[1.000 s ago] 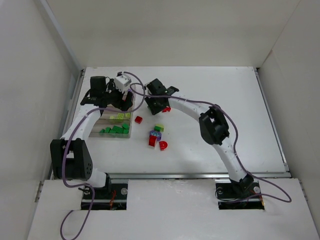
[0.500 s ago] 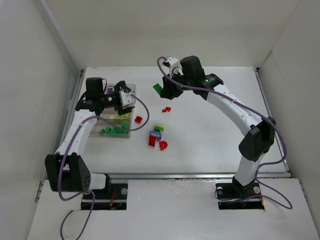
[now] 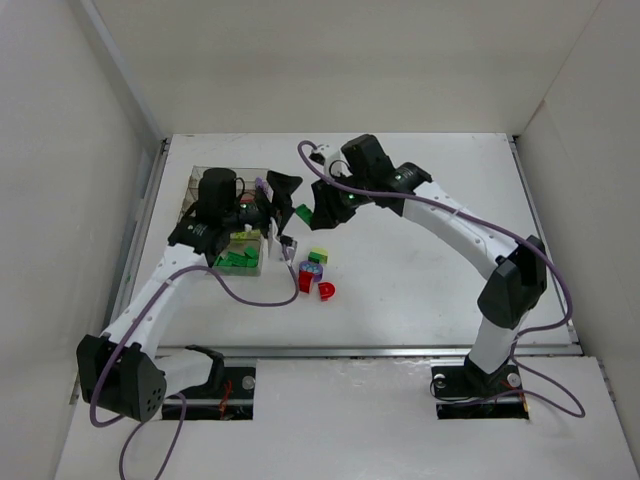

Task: Sort the legos into containers by color

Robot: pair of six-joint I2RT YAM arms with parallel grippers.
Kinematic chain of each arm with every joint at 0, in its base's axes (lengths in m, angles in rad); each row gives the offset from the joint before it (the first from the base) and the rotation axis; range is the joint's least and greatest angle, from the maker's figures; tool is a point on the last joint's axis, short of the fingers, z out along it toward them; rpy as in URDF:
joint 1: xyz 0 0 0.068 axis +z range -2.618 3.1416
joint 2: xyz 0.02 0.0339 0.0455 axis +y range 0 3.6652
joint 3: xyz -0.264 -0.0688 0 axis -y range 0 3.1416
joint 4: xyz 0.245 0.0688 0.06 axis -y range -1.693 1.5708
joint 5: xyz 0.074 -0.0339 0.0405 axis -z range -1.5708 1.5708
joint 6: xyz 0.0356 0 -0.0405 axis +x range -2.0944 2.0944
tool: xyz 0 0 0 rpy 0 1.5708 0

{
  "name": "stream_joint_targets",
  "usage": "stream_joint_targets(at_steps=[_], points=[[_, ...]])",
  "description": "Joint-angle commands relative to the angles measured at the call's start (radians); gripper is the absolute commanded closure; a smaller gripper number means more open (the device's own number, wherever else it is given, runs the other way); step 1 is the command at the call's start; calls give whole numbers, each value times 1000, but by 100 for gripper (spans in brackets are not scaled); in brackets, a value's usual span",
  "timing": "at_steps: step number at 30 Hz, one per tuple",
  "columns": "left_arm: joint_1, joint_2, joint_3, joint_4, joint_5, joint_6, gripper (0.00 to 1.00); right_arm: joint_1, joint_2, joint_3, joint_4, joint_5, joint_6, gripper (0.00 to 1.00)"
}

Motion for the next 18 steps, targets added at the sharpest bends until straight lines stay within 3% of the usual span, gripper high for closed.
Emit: stream_joint_targets(at_steps=[1,13,18], points=[[-34,-8,-27,-57,-66,150,24,12,-61,-1,32,-38,34,100],[-76,-8,-36,-143,-102,170,28,23,-88,-35,41,-29,63,100],[-97,-8,-47,-133,-111,156,43,58,-88,-15,63,-49,63,100]])
